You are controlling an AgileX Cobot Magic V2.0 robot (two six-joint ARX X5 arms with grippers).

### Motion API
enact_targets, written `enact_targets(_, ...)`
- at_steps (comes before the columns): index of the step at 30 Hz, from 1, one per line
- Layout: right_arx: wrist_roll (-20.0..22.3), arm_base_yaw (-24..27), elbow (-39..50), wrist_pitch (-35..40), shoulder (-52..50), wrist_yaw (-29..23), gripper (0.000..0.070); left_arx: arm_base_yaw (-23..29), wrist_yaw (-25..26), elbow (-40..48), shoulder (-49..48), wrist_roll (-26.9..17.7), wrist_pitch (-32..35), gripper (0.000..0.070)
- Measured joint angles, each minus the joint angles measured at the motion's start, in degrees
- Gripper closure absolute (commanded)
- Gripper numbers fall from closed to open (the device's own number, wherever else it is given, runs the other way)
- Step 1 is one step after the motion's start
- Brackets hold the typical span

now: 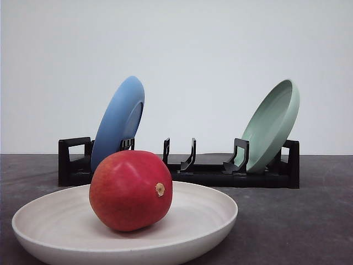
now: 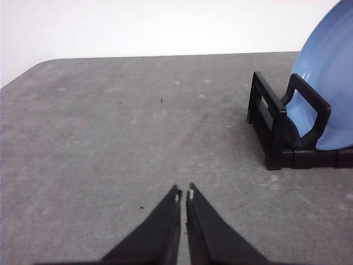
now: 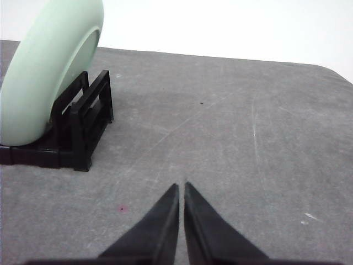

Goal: Place pomegranate in white plate

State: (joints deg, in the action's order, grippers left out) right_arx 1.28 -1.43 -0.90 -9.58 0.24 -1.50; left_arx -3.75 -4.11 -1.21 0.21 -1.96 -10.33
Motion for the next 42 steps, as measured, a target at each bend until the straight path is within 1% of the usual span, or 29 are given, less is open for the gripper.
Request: enact_targets(42,0.0,0.0,0.01,0.0,-0.01,0.0,0.069,0.0,0.01,0.0,0.0,-0.01,0.0,0.07)
